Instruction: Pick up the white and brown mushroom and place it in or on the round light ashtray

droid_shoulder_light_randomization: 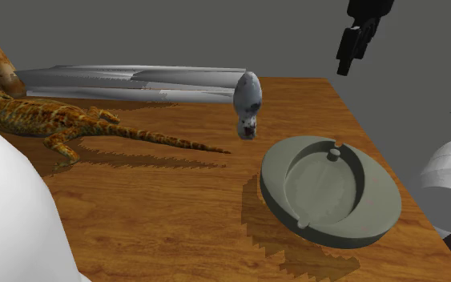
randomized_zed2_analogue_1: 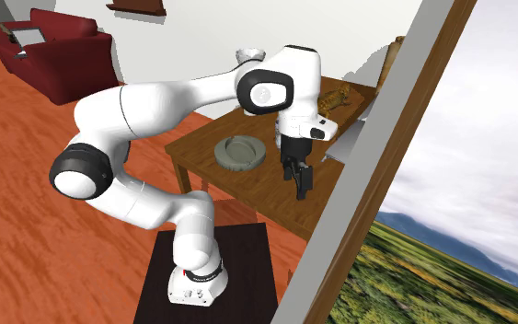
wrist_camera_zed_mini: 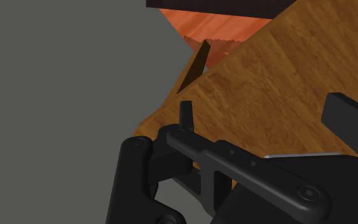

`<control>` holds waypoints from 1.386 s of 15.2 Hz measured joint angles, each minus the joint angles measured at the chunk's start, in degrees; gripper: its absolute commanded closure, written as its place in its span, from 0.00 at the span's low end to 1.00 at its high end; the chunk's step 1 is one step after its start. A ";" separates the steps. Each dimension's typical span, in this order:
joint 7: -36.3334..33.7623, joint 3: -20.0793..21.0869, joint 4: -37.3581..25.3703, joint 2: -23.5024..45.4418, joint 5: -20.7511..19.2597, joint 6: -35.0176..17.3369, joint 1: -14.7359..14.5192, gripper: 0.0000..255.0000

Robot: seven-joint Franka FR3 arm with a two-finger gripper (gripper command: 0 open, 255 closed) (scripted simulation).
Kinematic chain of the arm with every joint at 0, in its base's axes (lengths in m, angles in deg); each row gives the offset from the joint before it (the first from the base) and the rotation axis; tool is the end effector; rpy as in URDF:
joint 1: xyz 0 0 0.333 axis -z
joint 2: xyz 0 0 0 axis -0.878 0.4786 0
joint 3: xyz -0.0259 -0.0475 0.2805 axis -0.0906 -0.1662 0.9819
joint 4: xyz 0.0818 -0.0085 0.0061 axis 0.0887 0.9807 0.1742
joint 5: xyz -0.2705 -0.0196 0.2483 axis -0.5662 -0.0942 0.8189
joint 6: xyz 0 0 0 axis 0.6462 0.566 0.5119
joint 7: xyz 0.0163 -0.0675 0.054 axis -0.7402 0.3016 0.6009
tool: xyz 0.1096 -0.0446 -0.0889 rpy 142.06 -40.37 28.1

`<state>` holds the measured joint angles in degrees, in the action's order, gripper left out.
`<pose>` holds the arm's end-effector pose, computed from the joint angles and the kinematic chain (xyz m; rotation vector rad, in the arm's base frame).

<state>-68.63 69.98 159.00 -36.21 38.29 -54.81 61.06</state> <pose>0.2804 0.0013 0.5708 2.9704 0.2224 -0.0007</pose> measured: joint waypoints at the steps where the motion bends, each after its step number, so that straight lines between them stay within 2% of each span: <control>1: 0.00 0.00 0.00 0.00 0.00 0.00 0.00 0.00; 4: -2.44 2.50 -0.73 -0.03 1.76 -0.46 -0.79 0.00; 13: -13.34 13.75 -5.20 2.01 7.99 -3.74 -3.30 0.00; 21: -23.23 24.62 -13.46 7.06 10.46 -6.22 -3.37 0.00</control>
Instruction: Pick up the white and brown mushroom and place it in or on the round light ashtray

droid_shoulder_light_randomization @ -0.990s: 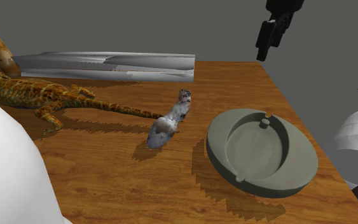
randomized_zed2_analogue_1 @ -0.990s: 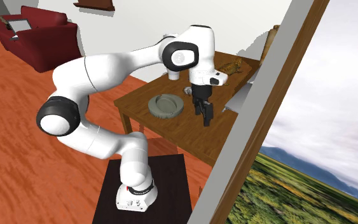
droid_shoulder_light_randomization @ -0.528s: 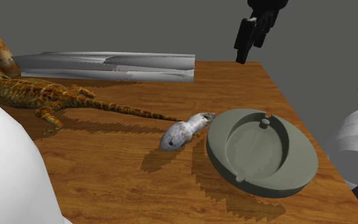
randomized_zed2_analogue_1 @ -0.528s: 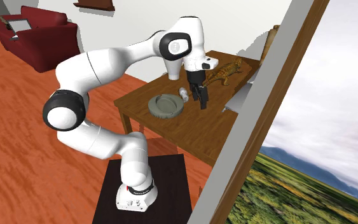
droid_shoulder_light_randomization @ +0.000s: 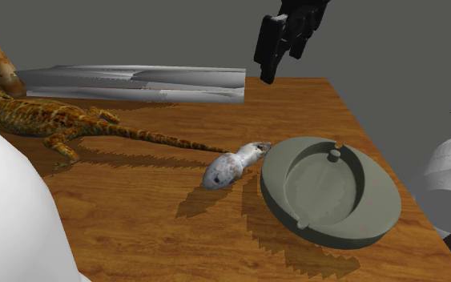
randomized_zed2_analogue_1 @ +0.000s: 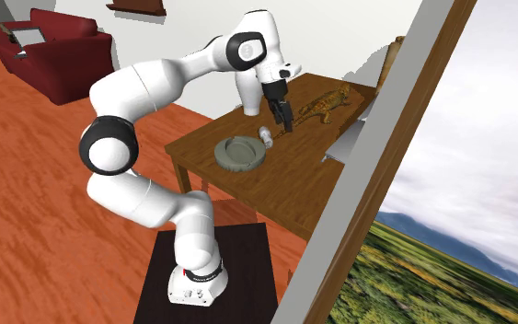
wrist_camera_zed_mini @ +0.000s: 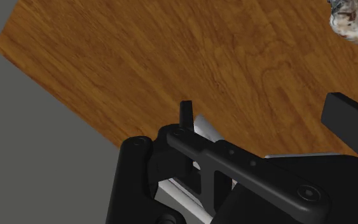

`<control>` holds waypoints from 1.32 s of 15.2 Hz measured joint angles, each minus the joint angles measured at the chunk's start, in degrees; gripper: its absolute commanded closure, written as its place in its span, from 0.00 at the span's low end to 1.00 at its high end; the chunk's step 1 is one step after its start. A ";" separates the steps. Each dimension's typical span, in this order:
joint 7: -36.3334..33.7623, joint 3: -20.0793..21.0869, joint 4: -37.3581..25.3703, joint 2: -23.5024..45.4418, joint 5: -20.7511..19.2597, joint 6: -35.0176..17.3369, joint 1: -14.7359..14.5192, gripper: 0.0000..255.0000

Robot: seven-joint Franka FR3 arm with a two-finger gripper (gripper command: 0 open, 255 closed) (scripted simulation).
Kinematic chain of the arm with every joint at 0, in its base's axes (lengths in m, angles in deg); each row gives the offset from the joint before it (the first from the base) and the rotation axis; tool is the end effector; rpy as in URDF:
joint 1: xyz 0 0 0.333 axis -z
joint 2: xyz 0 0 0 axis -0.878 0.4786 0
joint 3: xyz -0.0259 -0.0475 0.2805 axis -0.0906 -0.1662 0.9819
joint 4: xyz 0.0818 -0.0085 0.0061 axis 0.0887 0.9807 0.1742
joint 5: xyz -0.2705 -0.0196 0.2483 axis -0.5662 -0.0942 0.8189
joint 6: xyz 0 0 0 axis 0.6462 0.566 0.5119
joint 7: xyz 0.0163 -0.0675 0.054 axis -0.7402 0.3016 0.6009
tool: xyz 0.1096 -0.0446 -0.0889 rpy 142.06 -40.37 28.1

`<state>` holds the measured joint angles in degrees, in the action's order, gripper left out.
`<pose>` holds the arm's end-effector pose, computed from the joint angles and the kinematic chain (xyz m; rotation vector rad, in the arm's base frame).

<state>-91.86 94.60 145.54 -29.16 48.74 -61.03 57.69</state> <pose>0.2689 0.2351 0.6113 2.9356 0.2877 0.3596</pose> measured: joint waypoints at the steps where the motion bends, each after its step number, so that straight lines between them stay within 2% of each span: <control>1: -1.17 1.41 -1.28 0.91 -0.02 -0.37 0.23 0.00; 5: -6.24 7.58 -6.46 4.48 -0.57 -1.54 1.44 0.00; 7: -7.64 9.30 -7.61 5.47 -0.82 -2.10 1.85 0.00; 14: -7.80 9.61 -2.21 5.06 -0.61 -7.35 1.66 0.00; 20: -7.82 9.63 -1.74 5.01 -0.57 -7.80 1.63 0.00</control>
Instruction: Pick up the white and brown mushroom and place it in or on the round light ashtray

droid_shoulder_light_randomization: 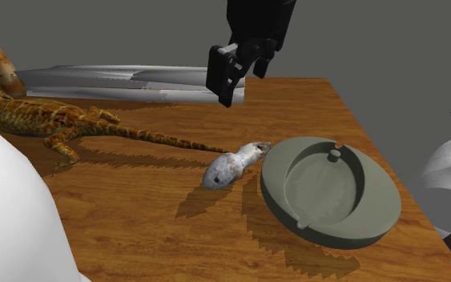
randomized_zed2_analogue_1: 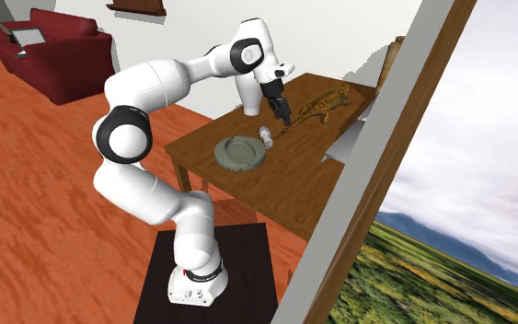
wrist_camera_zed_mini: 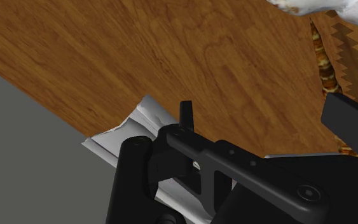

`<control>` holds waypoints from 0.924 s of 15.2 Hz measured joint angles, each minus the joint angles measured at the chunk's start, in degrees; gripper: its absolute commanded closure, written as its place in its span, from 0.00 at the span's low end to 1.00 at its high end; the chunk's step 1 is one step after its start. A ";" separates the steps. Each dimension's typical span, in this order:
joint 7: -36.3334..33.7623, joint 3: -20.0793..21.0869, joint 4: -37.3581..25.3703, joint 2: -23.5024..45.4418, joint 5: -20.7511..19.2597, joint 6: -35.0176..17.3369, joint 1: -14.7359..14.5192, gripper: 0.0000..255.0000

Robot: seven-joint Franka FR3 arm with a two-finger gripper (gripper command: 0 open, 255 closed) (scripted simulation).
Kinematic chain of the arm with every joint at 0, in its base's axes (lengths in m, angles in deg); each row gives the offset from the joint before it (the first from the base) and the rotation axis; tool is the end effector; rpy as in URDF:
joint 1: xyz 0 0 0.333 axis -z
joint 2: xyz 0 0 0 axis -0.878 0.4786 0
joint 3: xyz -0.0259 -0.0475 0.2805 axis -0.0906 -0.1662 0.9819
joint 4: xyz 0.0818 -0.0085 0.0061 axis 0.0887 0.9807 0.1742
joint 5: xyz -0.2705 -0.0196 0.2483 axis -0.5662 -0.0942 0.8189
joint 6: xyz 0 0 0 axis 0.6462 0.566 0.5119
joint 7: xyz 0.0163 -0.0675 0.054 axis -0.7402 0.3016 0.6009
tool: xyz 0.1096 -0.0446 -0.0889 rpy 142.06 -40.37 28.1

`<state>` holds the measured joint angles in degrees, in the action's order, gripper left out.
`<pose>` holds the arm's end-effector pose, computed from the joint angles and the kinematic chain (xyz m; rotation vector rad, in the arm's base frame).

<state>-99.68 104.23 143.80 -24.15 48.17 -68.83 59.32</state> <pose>0.2738 0.3075 0.5884 2.9162 0.3082 0.4811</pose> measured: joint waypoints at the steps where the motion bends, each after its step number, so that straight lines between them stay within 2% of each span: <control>1: 0.00 0.00 0.00 0.00 0.00 0.00 0.00 1.00; 10: 0.00 0.00 0.00 0.00 0.00 0.00 0.00 1.00; 11: 0.00 0.00 0.00 0.00 0.00 0.00 0.00 0.00; 14: 4.02 0.62 -0.72 2.07 -0.53 -0.22 -1.48 0.00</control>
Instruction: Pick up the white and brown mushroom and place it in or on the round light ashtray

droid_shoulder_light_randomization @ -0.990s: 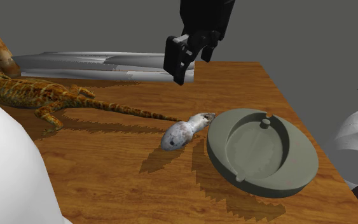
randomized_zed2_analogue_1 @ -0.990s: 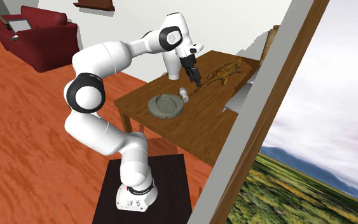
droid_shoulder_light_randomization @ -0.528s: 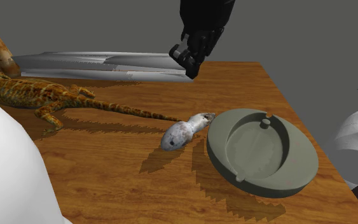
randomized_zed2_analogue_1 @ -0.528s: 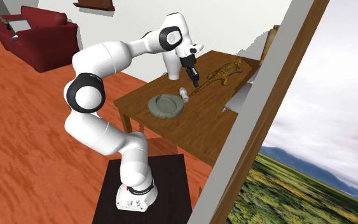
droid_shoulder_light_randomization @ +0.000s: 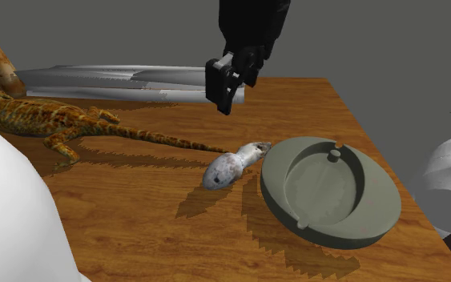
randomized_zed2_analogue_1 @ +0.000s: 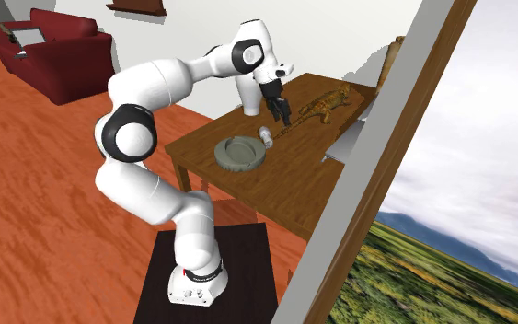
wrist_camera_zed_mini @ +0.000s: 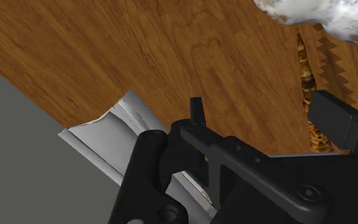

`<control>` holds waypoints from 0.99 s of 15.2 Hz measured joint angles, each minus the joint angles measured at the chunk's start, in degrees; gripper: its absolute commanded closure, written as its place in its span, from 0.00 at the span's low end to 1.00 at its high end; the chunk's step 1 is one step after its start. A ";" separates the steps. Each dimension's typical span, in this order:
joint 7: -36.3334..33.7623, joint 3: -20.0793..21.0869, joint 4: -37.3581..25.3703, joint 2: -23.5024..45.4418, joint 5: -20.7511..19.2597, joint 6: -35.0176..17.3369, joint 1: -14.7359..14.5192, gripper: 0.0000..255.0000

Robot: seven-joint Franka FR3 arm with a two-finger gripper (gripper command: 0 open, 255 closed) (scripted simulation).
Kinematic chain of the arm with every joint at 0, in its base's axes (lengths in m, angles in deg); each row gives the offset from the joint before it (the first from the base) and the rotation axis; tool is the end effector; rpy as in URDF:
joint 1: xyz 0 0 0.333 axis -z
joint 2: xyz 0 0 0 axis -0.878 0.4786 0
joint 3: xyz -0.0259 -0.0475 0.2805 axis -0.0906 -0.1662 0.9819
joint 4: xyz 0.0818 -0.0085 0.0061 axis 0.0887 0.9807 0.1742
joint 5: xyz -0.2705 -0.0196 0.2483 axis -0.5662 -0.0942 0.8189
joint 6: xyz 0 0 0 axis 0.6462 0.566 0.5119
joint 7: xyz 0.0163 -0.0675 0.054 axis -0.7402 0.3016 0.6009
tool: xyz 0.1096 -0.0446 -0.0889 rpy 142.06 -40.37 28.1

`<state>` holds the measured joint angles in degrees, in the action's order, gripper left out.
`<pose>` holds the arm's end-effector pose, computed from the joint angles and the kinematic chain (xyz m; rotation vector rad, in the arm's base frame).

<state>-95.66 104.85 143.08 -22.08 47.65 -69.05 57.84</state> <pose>0.2720 0.3202 0.5825 2.8909 0.4704 0.4490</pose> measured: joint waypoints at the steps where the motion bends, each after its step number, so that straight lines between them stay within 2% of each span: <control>1: 3.11 0.35 -0.22 1.38 -0.37 -0.31 -1.08 0.00; 8: 27.84 2.15 -0.56 8.11 -1.51 0.31 -10.84 0.00; 10: 30.57 2.23 0.56 8.37 -1.43 -0.39 -11.95 0.00; 15: 31.72 2.05 4.66 8.06 -1.22 -3.99 -12.46 0.00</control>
<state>-63.94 106.89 147.74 -14.02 46.43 -73.04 45.38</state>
